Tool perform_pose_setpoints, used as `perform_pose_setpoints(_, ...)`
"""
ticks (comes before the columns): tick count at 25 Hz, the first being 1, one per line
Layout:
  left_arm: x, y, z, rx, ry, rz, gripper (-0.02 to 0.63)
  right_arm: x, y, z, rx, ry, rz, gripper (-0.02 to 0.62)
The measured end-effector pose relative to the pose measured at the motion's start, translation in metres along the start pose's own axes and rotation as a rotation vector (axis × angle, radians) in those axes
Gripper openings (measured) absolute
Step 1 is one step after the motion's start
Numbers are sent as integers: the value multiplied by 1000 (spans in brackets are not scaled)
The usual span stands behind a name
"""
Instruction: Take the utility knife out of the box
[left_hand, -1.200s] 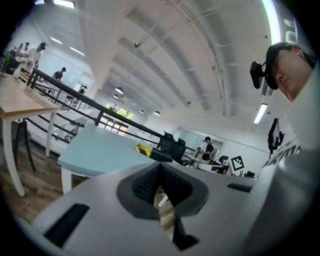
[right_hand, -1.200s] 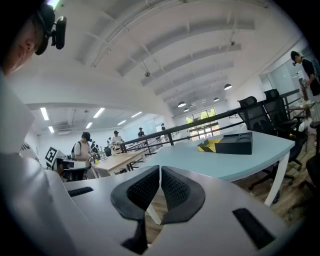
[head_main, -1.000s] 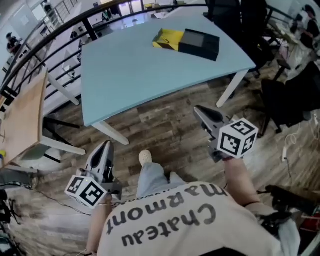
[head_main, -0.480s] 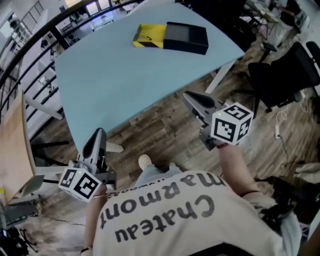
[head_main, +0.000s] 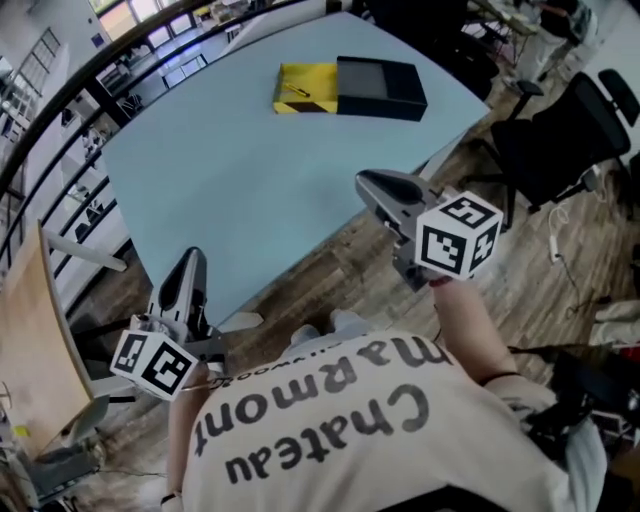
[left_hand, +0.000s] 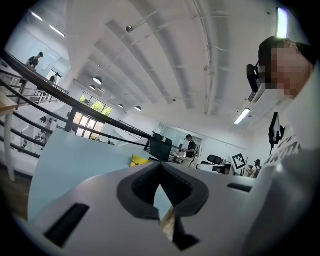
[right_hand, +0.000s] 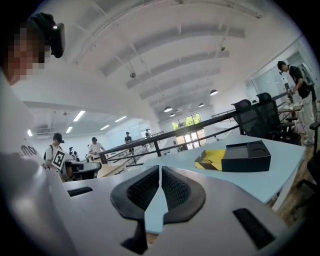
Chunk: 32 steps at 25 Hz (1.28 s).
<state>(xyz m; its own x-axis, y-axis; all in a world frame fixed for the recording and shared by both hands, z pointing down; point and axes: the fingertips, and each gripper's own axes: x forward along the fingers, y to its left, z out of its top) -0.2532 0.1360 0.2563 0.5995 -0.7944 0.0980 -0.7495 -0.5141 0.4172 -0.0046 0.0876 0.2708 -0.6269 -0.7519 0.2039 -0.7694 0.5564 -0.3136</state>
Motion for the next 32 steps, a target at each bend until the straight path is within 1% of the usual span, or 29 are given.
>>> perform_pose_setpoints(3,6,15,5,-11,-19,-16,2,9,-1,-2,-13,3,-27,41)
perform_pose_setpoints(7,19,31,1,-44,-30,-25,2,15,-7,-5,-22,16,-55,41)
perform_pose_setpoints(9,28,34,-2,-62,-26,-28,2,19,-14,-7,-22,31,-59,41)
perform_pose_setpoints(12,41,33,-12,-78,3,-34,3,24,-28,-14,-3,54,-59,41)
perform_pose_setpoints(15,58,35,-14,-76,21,-22,2,39,-44,-13,10,72,-30,41)
perform_pose_setpoints(19,87,40,-8,-101,7,31,2,71,-69,-4,13,119,33,41)
perform_pose_setpoints(22,117,42,-9,-101,16,59,2,95,-87,10,-12,137,93,41)
perform_pose_setpoints(24,135,45,-13,-118,11,91,2,106,-103,11,-36,164,119,41)
perform_pose_setpoints(28,174,49,-21,-147,3,131,3,123,-146,14,-78,202,138,41)
perform_pose_setpoints(32,201,57,-28,-163,6,177,2,141,-186,18,-48,221,161,42)
